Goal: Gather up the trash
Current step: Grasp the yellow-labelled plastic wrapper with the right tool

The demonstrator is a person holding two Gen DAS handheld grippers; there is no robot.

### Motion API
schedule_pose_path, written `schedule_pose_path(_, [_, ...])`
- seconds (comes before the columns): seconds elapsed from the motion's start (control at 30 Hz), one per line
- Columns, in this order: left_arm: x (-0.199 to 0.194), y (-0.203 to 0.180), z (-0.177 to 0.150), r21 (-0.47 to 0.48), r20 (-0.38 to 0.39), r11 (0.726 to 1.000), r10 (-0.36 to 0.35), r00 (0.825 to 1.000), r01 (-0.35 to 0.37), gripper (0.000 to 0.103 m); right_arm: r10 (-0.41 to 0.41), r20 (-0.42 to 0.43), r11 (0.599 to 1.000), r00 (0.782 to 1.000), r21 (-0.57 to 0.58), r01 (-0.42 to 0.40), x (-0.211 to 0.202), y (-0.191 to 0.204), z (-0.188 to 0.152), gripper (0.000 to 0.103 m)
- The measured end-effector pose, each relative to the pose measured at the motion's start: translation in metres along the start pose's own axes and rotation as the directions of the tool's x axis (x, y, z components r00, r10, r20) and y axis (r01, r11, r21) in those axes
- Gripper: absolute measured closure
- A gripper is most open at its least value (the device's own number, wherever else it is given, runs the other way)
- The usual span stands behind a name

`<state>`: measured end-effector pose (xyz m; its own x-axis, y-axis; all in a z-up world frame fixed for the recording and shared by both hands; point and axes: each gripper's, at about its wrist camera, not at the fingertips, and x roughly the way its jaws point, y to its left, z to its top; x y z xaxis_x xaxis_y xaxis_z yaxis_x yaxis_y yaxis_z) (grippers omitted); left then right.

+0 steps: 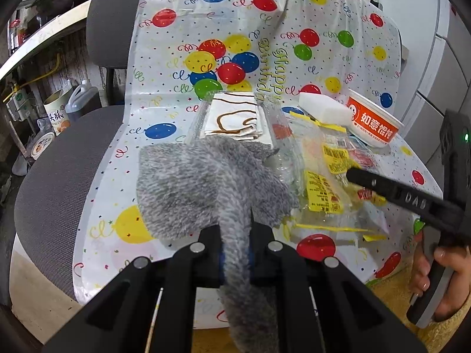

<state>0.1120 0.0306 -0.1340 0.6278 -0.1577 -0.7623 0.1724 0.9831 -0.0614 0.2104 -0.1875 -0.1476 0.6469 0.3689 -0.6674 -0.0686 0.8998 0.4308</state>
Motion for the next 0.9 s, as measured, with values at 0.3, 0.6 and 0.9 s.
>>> schedule_pose_path(0.3, [-0.014,0.006,0.003,-0.025,0.021,1.000,-0.005,1.000,0.006,0.095,-0.069,0.053,0.994,0.996,-0.079,0.073,-0.023,0.019,0.014,0.101])
schedule_pose_path(0.6, [-0.058,0.001,0.029,-0.027,0.136,0.995,-0.096,0.986,0.100,0.095,-0.087,0.207,0.988,0.974,-0.106,0.111,-0.096,0.018,0.028,0.102])
schedule_pose_path(0.9, [-0.077,-0.076,0.050,0.112,0.217,0.973,-0.223,0.950,0.203,0.095,-0.194,0.328,0.976,0.925,-0.026,0.215,-0.181,-0.037,0.015,0.102])
